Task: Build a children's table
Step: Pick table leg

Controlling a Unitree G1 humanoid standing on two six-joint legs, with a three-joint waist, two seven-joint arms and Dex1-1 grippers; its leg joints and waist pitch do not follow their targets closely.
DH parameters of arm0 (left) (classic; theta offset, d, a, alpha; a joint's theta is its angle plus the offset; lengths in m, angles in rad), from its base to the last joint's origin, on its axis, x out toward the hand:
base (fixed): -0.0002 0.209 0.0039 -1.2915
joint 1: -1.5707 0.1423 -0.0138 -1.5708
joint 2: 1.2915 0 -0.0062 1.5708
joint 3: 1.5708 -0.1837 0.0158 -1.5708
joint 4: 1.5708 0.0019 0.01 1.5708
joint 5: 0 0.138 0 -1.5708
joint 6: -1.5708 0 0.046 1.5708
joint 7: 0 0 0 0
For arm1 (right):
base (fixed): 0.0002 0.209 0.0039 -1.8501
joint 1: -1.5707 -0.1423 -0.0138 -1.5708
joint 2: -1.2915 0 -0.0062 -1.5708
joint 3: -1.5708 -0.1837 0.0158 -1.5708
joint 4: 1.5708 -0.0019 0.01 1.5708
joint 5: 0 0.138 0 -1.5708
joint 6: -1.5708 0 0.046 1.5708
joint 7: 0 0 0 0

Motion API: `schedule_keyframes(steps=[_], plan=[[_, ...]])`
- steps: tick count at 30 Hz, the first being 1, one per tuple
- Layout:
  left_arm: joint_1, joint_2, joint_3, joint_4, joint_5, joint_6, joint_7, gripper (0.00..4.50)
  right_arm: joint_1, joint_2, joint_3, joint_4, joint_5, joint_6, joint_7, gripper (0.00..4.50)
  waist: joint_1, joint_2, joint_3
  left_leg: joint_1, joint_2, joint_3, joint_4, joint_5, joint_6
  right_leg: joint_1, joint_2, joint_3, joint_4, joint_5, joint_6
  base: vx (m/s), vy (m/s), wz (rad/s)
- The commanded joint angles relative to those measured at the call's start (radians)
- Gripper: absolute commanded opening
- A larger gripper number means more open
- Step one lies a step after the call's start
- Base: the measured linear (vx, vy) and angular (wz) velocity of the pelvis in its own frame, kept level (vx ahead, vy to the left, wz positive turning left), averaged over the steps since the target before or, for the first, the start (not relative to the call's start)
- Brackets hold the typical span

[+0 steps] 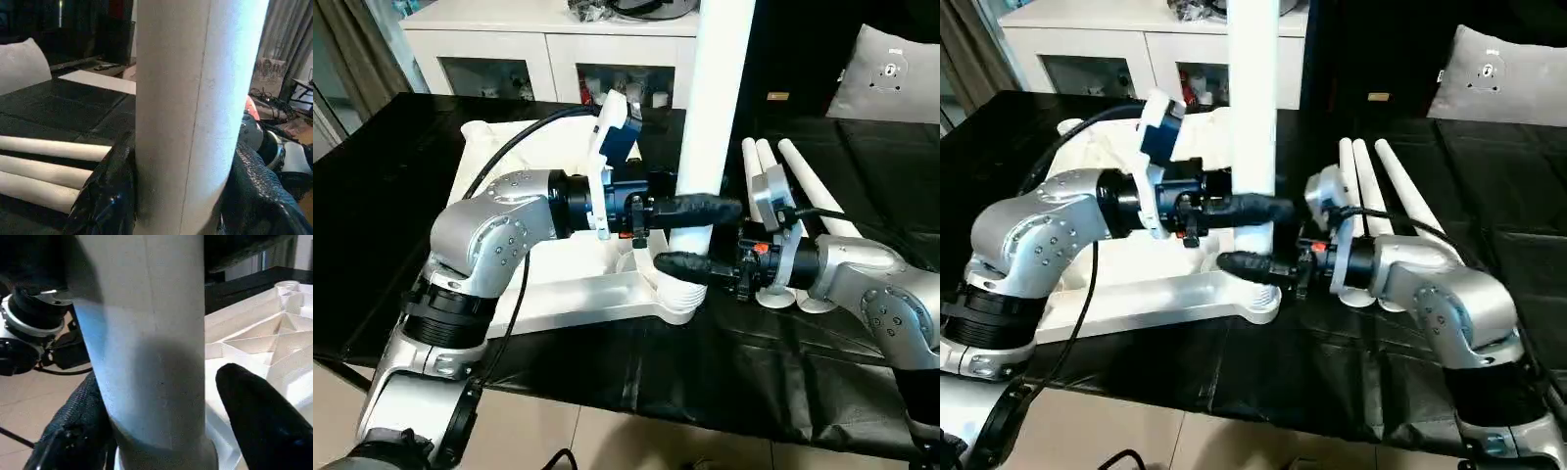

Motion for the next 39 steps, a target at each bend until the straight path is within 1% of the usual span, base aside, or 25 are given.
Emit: schedule_keyframes(steps=[1, 2, 3, 4, 5, 6, 7, 10, 16, 18, 19, 20, 21, 22, 23, 25, 26, 28, 29, 30, 32, 33, 35, 39], plan=[[-0.022, 0.003, -0.016, -0.021, 0.003, -0.014, -0.014, 1.9, -0.018, -0.005, 0.002, 0.001, -0.007, -0.009, 0.009, 2.92, 0.006, -0.024, -0.076, -0.021, 0.02, 0.007, -0.056, 0.061, 0.082, 0.084, -0.056, 0.038, -0.059, -0.157, -0.198, 0.0, 0.0, 0.0], [-0.022, 0.003, -0.017, -0.022, 0.003, -0.014, -0.015, 1.9, -0.018, -0.005, 0.003, 0.001, -0.007, -0.008, 0.011, 2.83, 0.006, -0.024, -0.076, -0.021, 0.021, 0.006, -0.056, 0.061, 0.082, 0.084, -0.056, 0.038, -0.06, -0.156, -0.199, 0.0, 0.0, 0.0], [-0.022, 0.002, -0.017, -0.022, 0.004, -0.015, -0.016, 1.9, -0.017, -0.004, 0.003, 0.001, -0.007, -0.008, 0.012, 2.83, 0.006, -0.024, -0.076, -0.02, 0.021, 0.007, -0.056, 0.061, 0.082, 0.084, -0.056, 0.038, -0.059, -0.156, -0.2, 0.0, 0.0, 0.0], [-0.022, 0.001, -0.018, -0.023, 0.004, -0.015, -0.016, 1.9, -0.016, -0.004, 0.005, 0.0, -0.006, -0.006, 0.016, 2.59, 0.006, -0.024, -0.077, -0.02, 0.021, 0.007, -0.055, 0.061, 0.083, 0.085, -0.056, 0.038, -0.059, -0.153, -0.201, 0.0, 0.0, 0.0], [-0.021, 0.001, -0.018, -0.024, 0.005, -0.015, -0.017, 1.9, -0.015, -0.003, 0.006, 0.0, -0.006, -0.006, 0.016, 2.59, 0.006, -0.025, -0.077, -0.02, 0.02, 0.007, -0.055, 0.062, 0.083, 0.085, -0.056, 0.038, -0.059, -0.154, -0.201, 0.0, 0.0, 0.0], [-0.021, 0.0, -0.018, -0.025, 0.006, -0.015, -0.017, 1.9, -0.014, -0.003, 0.006, 0.0, -0.005, -0.005, 0.016, 2.45, 0.007, -0.025, -0.077, -0.02, 0.02, 0.007, -0.055, 0.064, 0.083, 0.085, -0.055, 0.038, -0.059, -0.153, -0.201, 0.0, 0.0, 0.0], [-0.021, 0.0, -0.018, -0.025, 0.007, -0.016, -0.019, 1.9, -0.013, -0.002, 0.006, 0.0, -0.006, -0.005, 0.018, 2.45, 0.007, -0.025, -0.077, -0.02, 0.02, 0.007, -0.055, 0.064, 0.083, 0.085, -0.056, 0.038, -0.059, -0.152, -0.201, 0.0, 0.0, 0.0], [-0.021, 0.0, -0.021, -0.025, 0.01, -0.016, -0.025, 1.9, -0.013, 0.001, 0.007, 0.003, -0.006, -0.003, 0.023, 2.18, 0.007, -0.024, -0.077, -0.019, 0.021, 0.007, -0.055, 0.067, 0.084, 0.084, -0.055, 0.038, -0.058, -0.145, -0.205, 0.0, 0.0, 0.0], [-0.018, 0.0, -0.024, -0.033, 0.005, -0.005, -0.02, 1.9, -0.006, 0.009, 0.011, 0.0, -0.011, -0.002, 0.022, 2.05, 0.007, -0.024, -0.078, -0.02, 0.021, 0.007, -0.054, 0.066, 0.083, 0.084, -0.056, 0.038, -0.057, -0.149, -0.205, 0.0, 0.0, 0.0], [-0.017, 0.007, -0.033, -0.038, 0.017, -0.011, -0.023, 1.9, -0.001, 0.012, 0.013, 0.0, -0.014, -0.004, 0.022, 2.04, 0.007, -0.024, -0.077, -0.02, 0.021, 0.007, -0.054, 0.064, 0.082, 0.084, -0.056, 0.038, -0.058, -0.153, -0.204, 0.0, 0.0, 0.0], [-0.015, 0.011, -0.038, -0.043, 0.021, -0.011, -0.024, 1.9, 0.002, 0.014, 0.013, -0.001, -0.017, -0.005, 0.02, 2.03, 0.008, -0.021, -0.077, -0.019, 0.02, 0.006, -0.055, 0.063, 0.08, 0.084, -0.056, 0.038, -0.057, -0.156, -0.201, 0.0, 0.0, 0.0], [-0.015, 0.011, -0.038, -0.043, 0.021, -0.011, -0.024, 1.9, 0.002, 0.014, 0.013, -0.001, -0.017, -0.005, 0.02, 2.03, 0.007, -0.022, -0.078, -0.02, 0.02, 0.007, -0.054, 0.065, 0.08, 0.084, -0.056, 0.038, -0.058, -0.152, -0.201, 0.0, 0.0, 0.0], [-0.015, 0.008, -0.034, -0.044, 0.013, 0.0, -0.019, 2.46, 0.004, 0.016, 0.014, -0.002, -0.017, -0.005, 0.018, 2.01, 0.007, -0.022, -0.077, -0.019, 0.02, 0.007, -0.054, 0.065, 0.08, 0.084, -0.055, 0.038, -0.058, -0.15, -0.202, 0.0, 0.0, 0.0], [-0.014, 0.008, -0.034, -0.049, 0.011, 0.002, -0.021, 2.6, 0.008, 0.019, 0.012, -0.004, -0.018, -0.006, 0.014, 2.0, 0.008, -0.023, -0.078, -0.02, 0.02, 0.007, -0.054, 0.068, 0.081, 0.085, -0.056, 0.038, -0.057, -0.143, -0.204, 0.0, 0.0, 0.0], [-0.013, 0.009, -0.035, -0.052, 0.01, 0.002, -0.022, 2.6, 0.01, 0.022, 0.012, -0.004, -0.019, -0.007, 0.01, 2.0, 0.008, -0.021, -0.078, -0.02, 0.021, 0.006, -0.054, 0.069, 0.081, 0.084, -0.056, 0.038, -0.056, -0.14, -0.206, 0.0, 0.0, 0.0], [-0.005, 0.012, -0.038, -0.068, -0.005, 0.013, -0.034, 2.6, 0.019, 0.031, 0.012, -0.007, -0.026, -0.013, -0.002, 1.99, 0.007, -0.022, -0.078, -0.02, 0.021, 0.006, -0.054, 0.066, 0.08, 0.085, -0.056, 0.038, -0.056, -0.139, -0.208, 0.0, 0.0, 0.0], [-0.002, 0.01, -0.036, -0.072, -0.012, 0.02, -0.035, 2.6, 0.022, 0.035, 0.013, -0.008, -0.03, -0.017, -0.007, 1.99, 0.007, -0.02, -0.077, -0.02, 0.021, 0.007, -0.054, 0.063, 0.078, 0.083, -0.056, 0.038, -0.057, -0.141, -0.207, 0.0, 0.0, 0.0], [0.002, 0.0, -0.028, -0.066, -0.014, 0.02, -0.017, 2.6, 0.034, 0.046, 0.017, -0.005, -0.053, -0.033, -0.031, 1.99, 0.007, -0.021, -0.077, -0.021, 0.02, 0.007, -0.054, 0.062, 0.075, 0.084, -0.056, 0.038, -0.058, -0.148, -0.205, 0.0, 0.0, 0.0], [0.004, -0.002, -0.026, -0.063, -0.015, 0.018, -0.014, 2.6, 0.037, 0.053, 0.013, -0.003, -0.052, -0.026, -0.044, 1.99, 0.007, -0.02, -0.077, -0.019, 0.02, 0.007, -0.056, 0.056, 0.072, 0.084, -0.056, 0.037, -0.059, -0.158, -0.202, 0.0, 0.0, 0.0], [0.009, -0.006, -0.026, -0.064, -0.021, 0.02, -0.014, 2.6, 0.044, 0.064, 0.006, -0.003, -0.042, -0.019, -0.055, 1.99, 0.008, -0.017, -0.077, -0.019, 0.02, 0.006, -0.056, 0.054, 0.069, 0.084, -0.056, 0.037, -0.059, -0.164, -0.2, 0.0, 0.0, 0.0], [0.015, -0.01, -0.025, -0.068, -0.028, 0.022, -0.015, 2.6, 0.051, 0.071, 0.003, -0.005, -0.036, -0.022, -0.057, 1.97, 0.007, -0.018, -0.078, -0.02, 0.021, 0.006, -0.055, 0.058, 0.071, 0.084, -0.055, 0.038, -0.058, -0.149, -0.203, 0.0, 0.0, 0.0], [0.024, -0.016, -0.02, -0.074, -0.038, 0.023, -0.016, 2.6, 0.057, 0.081, -0.001, -0.005, -0.039, -0.034, -0.065, 1.97, 0.007, -0.014, -0.077, -0.02, 0.021, 0.005, -0.056, 0.054, 0.07, 0.083, -0.056, 0.037, -0.058, -0.148, -0.206, 0.0, 0.0, 0.0], [0.031, -0.022, -0.014, -0.077, -0.049, 0.029, -0.014, 2.6, 0.062, 0.089, -0.005, -0.003, -0.033, -0.033, -0.07, 1.97, 0.006, -0.016, -0.077, -0.02, 0.021, 0.005, -0.056, 0.05, 0.068, 0.084, -0.056, 0.037, -0.059, -0.149, -0.207, 0.0, 0.0, 0.0], [0.054, -0.032, -0.014, -0.094, -0.057, 0.034, -0.008, 2.6, 0.09, 0.102, 0.007, -0.004, -0.059, -0.056, -0.078, 1.97, 0.007, -0.016, -0.077, -0.019, 0.022, 0.006, -0.056, 0.045, 0.067, 0.083, -0.057, 0.038, -0.06, -0.151, -0.205, 0.0, 0.0, 0.0]])
